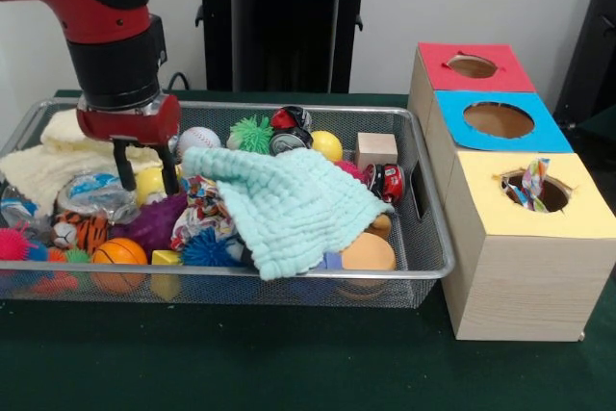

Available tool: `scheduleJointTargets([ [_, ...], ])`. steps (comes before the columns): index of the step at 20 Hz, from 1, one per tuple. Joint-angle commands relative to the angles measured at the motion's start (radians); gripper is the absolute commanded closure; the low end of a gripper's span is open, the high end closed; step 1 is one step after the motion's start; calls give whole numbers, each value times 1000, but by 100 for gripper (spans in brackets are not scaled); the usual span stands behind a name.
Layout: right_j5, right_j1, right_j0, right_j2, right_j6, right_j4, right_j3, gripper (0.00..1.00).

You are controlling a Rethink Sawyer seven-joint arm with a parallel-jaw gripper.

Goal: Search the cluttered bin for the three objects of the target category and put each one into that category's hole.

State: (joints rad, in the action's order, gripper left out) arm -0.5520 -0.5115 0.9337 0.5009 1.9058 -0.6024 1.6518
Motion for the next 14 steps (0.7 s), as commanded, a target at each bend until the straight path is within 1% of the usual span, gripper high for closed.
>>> scheduleJointTargets([
  [1, -82, -67, 20, 85, -183, 7, 58, 0],
  [8, -129, -88, 27, 114, -196, 34, 46, 0],
  [11, -118, -75, 31, 112, -198, 24, 36, 0],
  [14, -105, -40, 34, 107, -209, 6, 8, 0],
])
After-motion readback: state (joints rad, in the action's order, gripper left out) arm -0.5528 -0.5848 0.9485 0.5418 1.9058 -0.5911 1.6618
